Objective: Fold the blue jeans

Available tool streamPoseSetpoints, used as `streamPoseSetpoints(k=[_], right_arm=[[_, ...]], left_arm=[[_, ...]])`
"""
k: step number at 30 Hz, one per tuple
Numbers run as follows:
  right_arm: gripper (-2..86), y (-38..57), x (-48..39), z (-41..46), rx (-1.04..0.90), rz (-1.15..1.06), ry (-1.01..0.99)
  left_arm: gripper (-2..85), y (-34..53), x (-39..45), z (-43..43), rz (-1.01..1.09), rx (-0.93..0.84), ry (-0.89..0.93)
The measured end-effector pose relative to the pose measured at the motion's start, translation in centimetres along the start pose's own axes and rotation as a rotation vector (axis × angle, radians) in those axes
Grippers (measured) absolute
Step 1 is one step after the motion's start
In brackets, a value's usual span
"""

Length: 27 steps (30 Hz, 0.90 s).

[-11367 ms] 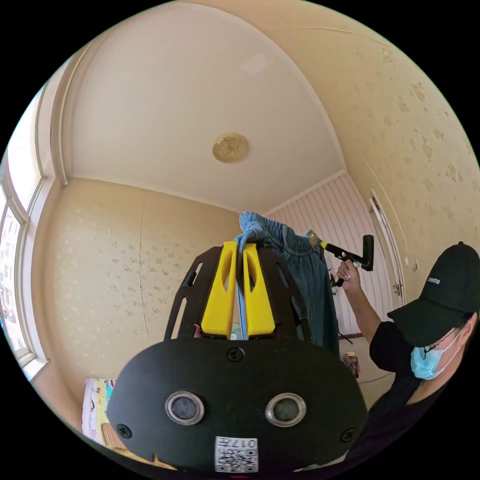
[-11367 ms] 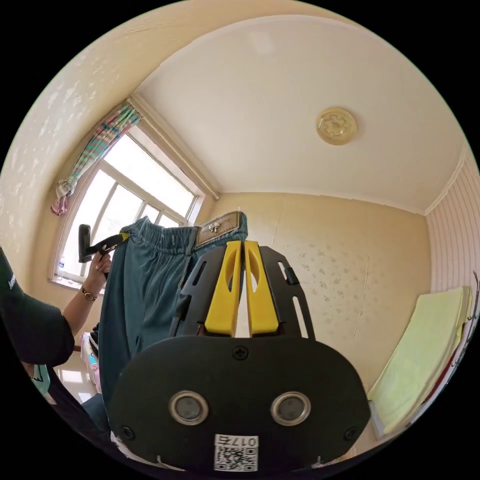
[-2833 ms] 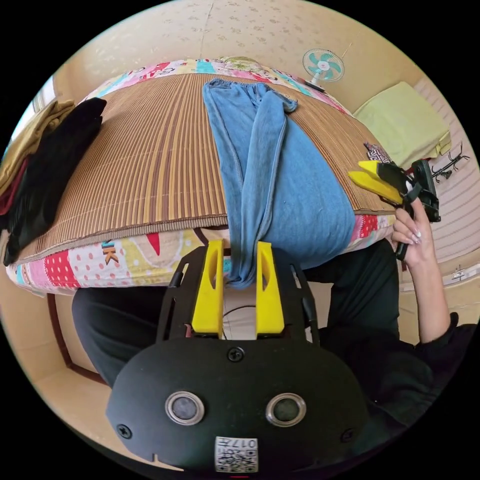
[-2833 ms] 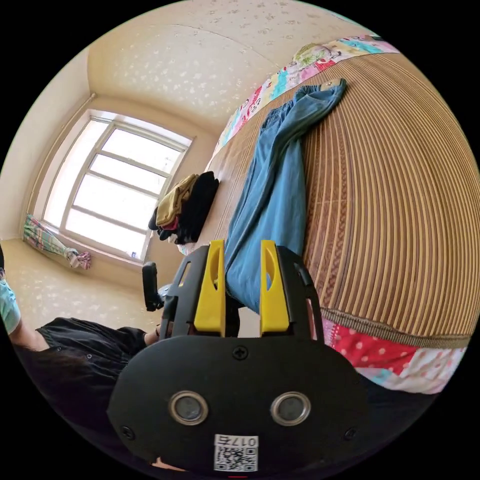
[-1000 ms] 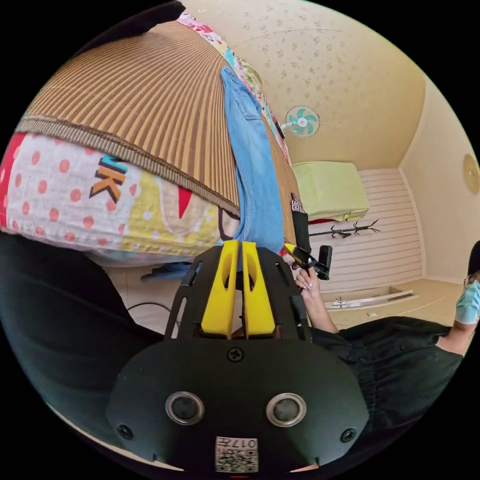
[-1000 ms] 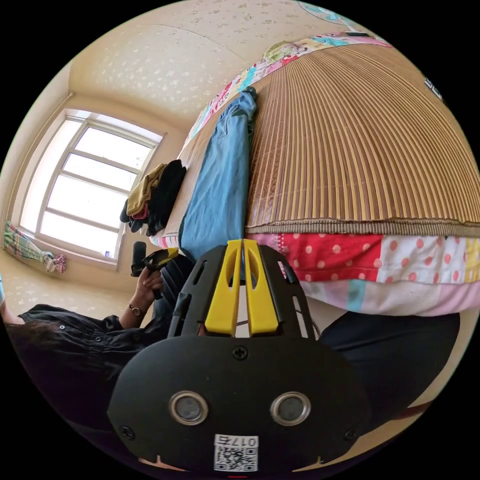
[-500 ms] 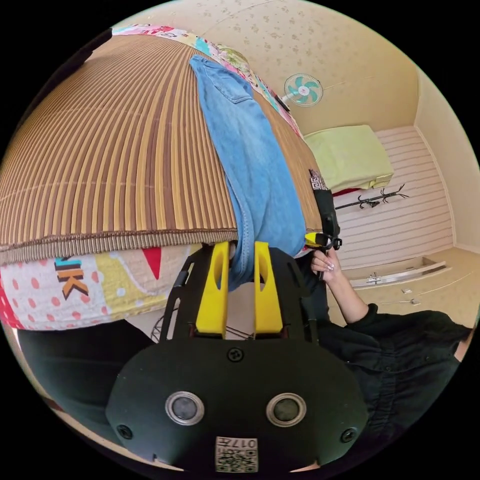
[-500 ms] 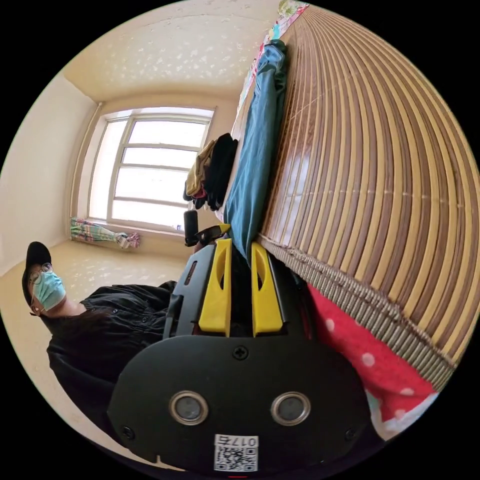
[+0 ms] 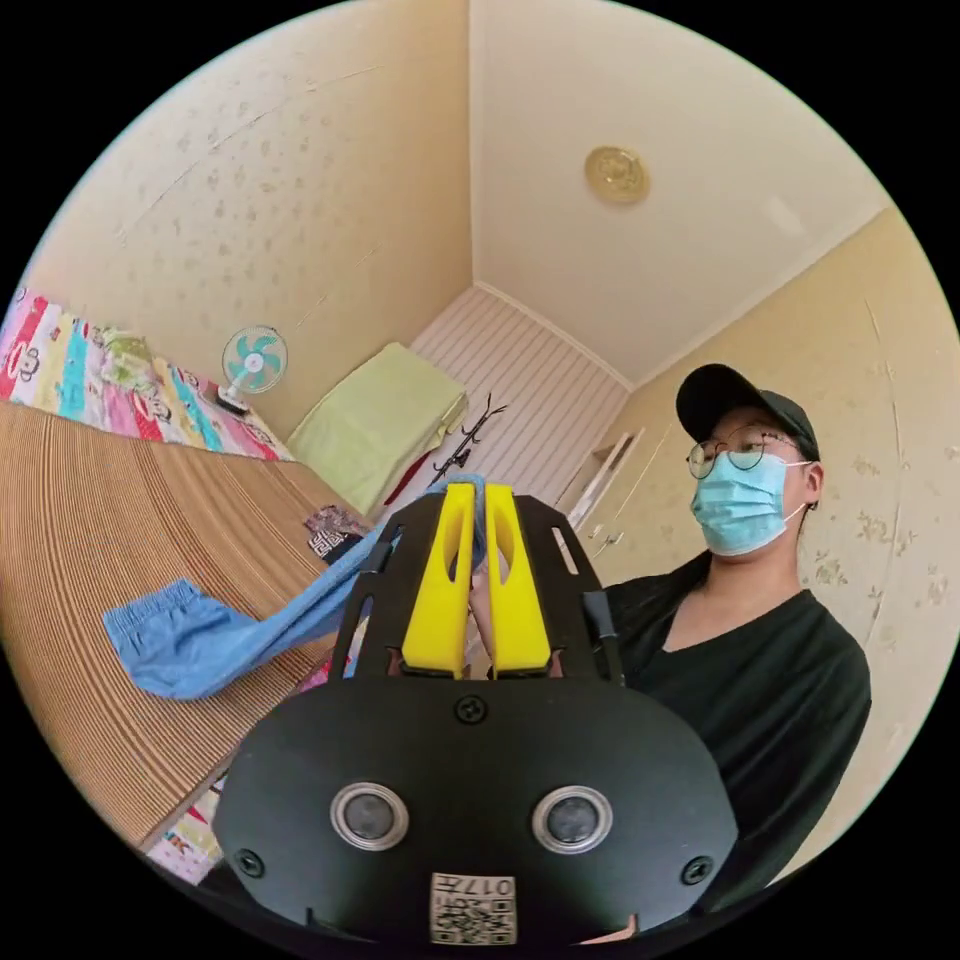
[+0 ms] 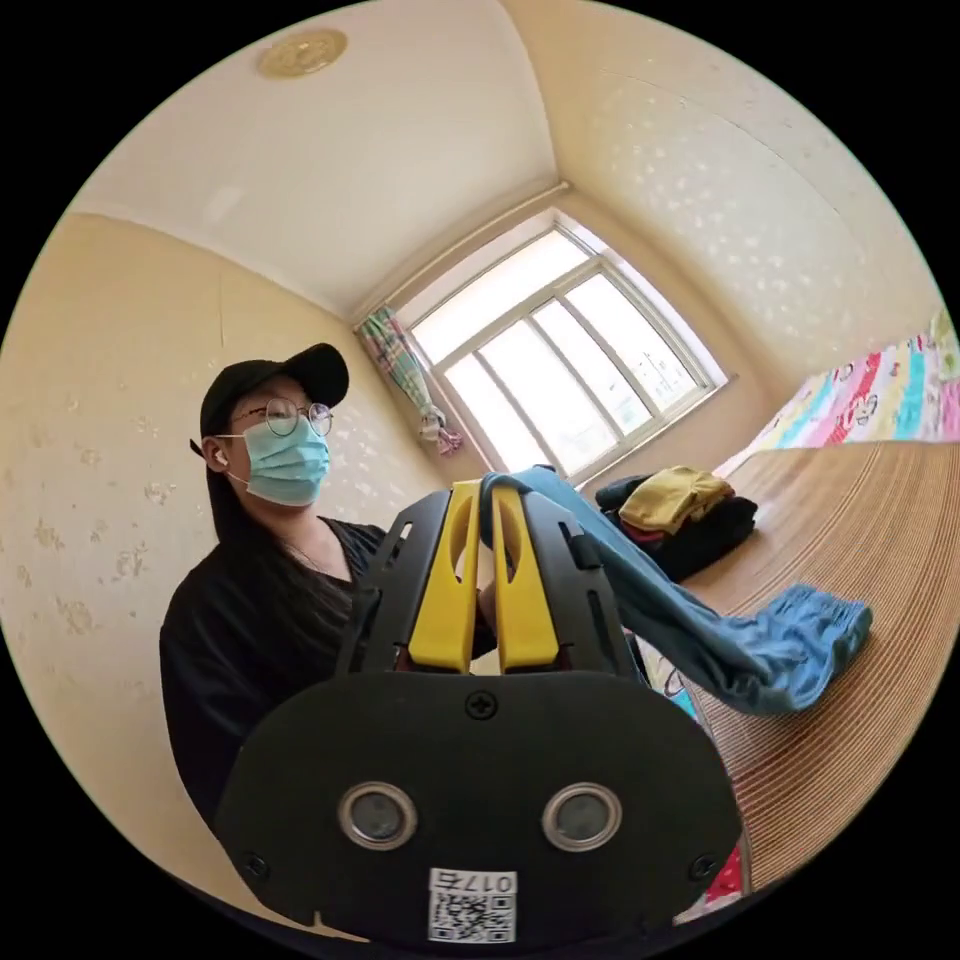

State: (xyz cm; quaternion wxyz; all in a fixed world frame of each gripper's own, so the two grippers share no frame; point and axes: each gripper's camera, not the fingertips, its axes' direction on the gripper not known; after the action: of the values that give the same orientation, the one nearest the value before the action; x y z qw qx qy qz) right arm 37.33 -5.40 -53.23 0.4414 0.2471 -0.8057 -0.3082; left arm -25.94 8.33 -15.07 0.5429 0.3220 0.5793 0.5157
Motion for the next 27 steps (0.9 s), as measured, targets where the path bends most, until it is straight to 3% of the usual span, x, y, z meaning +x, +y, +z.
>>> streamPoseSetpoints(k=[3,8,12,18,22,27], right_arm=[[1.8,-8.5,-5.7,1.1,0.01,-0.148,0.018],[1.7,-16.8,-7.1,1.0,0.014,-0.128,0.319],[1.7,-19.1,0.7,-0.5,-0.005,0.014,0.546],[1.7,-18.8,12.4,-0.8,-0.034,0.155,0.809],[2.0,-12.2,16.8,1.5,-0.154,0.191,0.868],[2.9,7.1,21.8,0.4,-0.184,0.458,0.741]], left_arm=[[-0.5,-7.5,3.4,1.2,0.091,0.024,0.034],[-0.6,-14.8,0.2,2.6,0.033,-0.023,-0.155],[-0.6,-15.9,-10.3,3.3,-0.181,-0.042,-0.193],[-0.4,-15.9,-21.0,3.5,-0.213,-0.118,-0.331],[0.0,-9.6,-25.6,3.9,-0.262,-0.251,-0.459],[3.6,12.1,-30.9,4.3,-0.479,-0.464,-0.518]])
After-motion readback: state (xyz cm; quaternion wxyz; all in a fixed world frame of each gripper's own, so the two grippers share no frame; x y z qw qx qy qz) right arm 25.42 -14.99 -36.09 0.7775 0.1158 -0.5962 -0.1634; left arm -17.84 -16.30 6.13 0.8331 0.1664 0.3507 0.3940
